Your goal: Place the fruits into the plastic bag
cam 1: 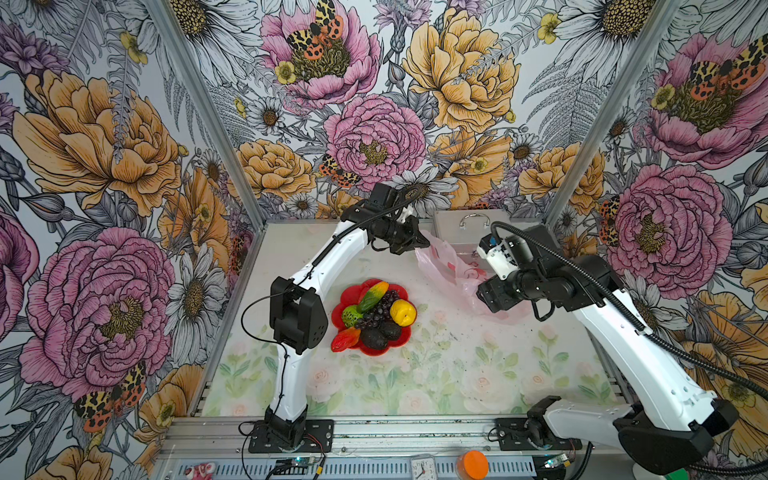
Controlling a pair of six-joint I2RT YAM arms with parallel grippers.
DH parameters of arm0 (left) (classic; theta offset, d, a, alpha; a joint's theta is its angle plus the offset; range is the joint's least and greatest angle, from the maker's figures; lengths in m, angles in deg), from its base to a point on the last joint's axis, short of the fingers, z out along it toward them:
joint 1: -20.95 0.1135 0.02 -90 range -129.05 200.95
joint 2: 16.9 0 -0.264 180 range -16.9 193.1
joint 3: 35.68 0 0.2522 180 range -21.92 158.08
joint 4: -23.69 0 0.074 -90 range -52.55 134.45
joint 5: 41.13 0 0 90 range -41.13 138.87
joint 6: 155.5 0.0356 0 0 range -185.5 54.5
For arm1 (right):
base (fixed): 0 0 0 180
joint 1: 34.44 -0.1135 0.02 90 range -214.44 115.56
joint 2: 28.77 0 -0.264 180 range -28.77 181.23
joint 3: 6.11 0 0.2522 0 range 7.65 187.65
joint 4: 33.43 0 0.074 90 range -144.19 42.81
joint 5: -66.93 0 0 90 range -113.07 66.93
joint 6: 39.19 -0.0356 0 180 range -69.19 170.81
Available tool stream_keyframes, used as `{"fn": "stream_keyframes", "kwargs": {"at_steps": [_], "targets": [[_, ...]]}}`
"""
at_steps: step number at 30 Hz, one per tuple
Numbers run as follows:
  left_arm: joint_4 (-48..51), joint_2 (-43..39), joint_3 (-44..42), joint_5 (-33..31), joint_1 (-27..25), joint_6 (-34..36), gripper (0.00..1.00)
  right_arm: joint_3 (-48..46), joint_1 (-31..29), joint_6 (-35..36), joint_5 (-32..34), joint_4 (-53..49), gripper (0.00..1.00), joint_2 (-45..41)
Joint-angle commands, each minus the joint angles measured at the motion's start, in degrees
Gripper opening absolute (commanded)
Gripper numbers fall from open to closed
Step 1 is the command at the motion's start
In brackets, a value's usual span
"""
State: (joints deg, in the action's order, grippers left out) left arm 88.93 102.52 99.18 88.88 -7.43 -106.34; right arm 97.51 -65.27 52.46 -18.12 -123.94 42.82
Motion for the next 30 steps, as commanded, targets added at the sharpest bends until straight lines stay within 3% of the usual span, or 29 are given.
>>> {"fn": "stream_keyframes", "kwargs": {"at_steps": [1, 8, 16, 20, 21, 23, 25, 30], "targets": [[2.2, 0.9, 1.9, -1.4, -0.6, 2.3, 0.0, 1.9, -4.5, 4.8, 9.3, -1.7, 0.83, 2.0], [3.7, 1.0, 3.0, -2.1, -1.0, 2.9, 0.0, 5.8, -9.7, 6.1, 12.5, -1.6, 0.83, 7.5], [4.8, 2.4, 4.9, -2.2, -2.3, 3.0, 0.0, 7.1, -10.9, 3.3, 9.1, -1.5, 0.71, 9.6], [4.9, 2.6, 5.4, -2.3, -2.4, 3.0, 0.0, 6.2, -11.2, 1.2, 8.3, -0.7, 0.48, 9.8], [5.0, 2.4, 5.3, -2.3, -2.5, 3.1, 0.0, 5.8, -11.2, 0.3, 8.2, 0.2, 0.38, 9.3], [5.3, 1.9, 5.0, -2.7, -2.3, 3.5, 0.0, 4.1, -10.7, -2.1, 8.9, 3.9, 0.01, 6.6], [5.5, 0.8, 3.9, -3.5, -1.9, 4.0, 0.0, 2.3, -8.8, -5.0, 10.2, 8.4, 0.0, 3.1], [5.5, -4.8, -0.1, -6.1, -0.3, 6.0, 0.0, 3.7, 3.9, -15.5, 10.5, 12.2, 0.0, -2.8]]}}
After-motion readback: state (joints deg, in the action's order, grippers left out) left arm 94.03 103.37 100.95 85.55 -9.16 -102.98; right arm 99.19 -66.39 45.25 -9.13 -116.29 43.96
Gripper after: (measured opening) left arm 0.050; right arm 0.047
